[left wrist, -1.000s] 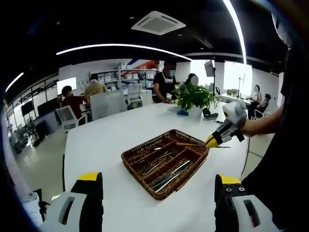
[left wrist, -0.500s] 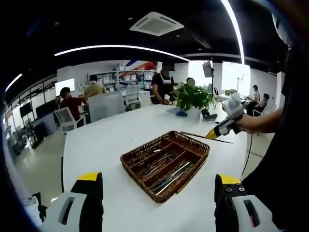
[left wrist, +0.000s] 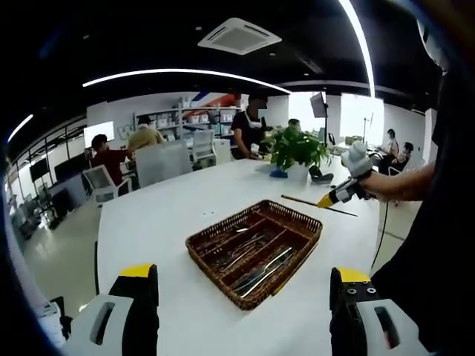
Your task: Arrange the knives, forks, and spoons in their matching storage slots by inserting each utensil handle-first until every utensil is classified and aligned in the correct compartment
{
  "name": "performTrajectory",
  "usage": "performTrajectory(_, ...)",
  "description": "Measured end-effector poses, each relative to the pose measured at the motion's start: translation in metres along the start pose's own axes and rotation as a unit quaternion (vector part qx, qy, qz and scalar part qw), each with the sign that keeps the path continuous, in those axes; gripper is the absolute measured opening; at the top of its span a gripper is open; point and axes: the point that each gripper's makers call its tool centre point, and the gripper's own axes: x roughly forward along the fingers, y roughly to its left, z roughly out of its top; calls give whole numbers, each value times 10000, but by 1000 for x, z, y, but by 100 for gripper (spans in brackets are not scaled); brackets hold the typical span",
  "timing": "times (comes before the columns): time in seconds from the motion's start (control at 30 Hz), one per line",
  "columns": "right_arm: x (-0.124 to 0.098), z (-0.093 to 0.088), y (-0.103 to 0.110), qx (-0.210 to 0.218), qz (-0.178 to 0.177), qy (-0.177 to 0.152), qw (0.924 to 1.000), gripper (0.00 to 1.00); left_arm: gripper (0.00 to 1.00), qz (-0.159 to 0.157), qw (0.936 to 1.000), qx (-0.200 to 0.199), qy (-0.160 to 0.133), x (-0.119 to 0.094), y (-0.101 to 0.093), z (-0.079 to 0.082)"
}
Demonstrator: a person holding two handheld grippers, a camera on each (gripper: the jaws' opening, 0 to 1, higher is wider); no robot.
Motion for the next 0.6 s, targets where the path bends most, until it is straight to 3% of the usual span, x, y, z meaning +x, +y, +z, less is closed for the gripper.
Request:
performTrajectory(0.27, 9, 5, -5, 104, -72, -40, 9999, 0, 100, -32, 10000, 15, -12, 1, -1, 0)
performTrajectory(0.6, 22, 31, -17, 62, -146, -160, 9997, 0, 100, -18, 9999, 97, 51, 0, 3, -4)
